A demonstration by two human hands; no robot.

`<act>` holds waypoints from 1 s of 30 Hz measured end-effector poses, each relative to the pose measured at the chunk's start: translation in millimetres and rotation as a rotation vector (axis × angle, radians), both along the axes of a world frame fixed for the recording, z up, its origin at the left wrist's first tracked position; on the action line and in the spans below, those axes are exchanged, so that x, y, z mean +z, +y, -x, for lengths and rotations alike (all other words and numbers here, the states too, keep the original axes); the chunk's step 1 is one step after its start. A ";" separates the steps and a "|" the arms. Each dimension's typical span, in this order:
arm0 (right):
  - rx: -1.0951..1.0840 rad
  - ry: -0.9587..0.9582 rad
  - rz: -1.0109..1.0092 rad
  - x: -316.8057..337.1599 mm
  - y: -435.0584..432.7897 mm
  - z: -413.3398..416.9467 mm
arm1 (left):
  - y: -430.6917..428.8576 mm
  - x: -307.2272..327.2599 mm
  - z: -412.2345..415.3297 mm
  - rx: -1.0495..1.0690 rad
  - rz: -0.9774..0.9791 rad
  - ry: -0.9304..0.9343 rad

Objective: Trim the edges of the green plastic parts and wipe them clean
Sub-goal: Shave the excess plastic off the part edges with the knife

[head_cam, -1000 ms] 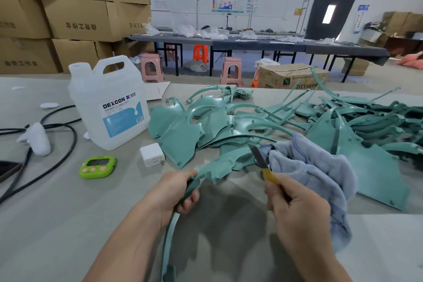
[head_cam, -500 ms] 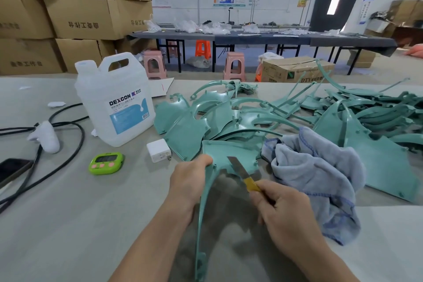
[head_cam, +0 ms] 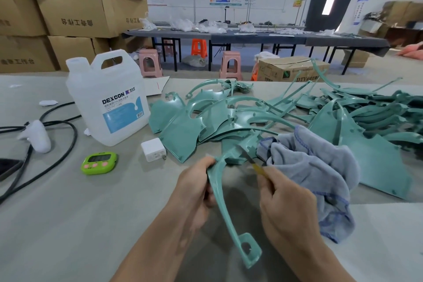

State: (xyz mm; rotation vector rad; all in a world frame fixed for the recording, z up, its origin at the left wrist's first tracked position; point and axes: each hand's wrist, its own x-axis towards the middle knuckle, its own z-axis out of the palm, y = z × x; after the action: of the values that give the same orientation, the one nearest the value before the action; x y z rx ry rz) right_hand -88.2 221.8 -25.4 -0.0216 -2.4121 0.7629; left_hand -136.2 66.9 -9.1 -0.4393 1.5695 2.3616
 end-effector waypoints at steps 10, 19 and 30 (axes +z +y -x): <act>-0.009 0.151 -0.021 -9.1 2.6 4.7 | -5.5 6.4 -3.3 -0.144 -0.127 -0.036; 0.177 0.198 -0.010 -2.7 10.3 9.8 | -21.8 9.0 3.3 -0.350 -0.227 -0.156; 0.117 0.330 0.041 2.6 22.5 8.1 | -25.4 5.7 2.6 -0.474 -0.270 -0.144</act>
State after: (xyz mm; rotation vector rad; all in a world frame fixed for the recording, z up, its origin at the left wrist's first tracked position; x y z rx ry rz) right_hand -96.3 244.3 -22.8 0.2144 -2.0973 0.8005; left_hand -138.8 41.5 -3.4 -0.1504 1.1175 2.0756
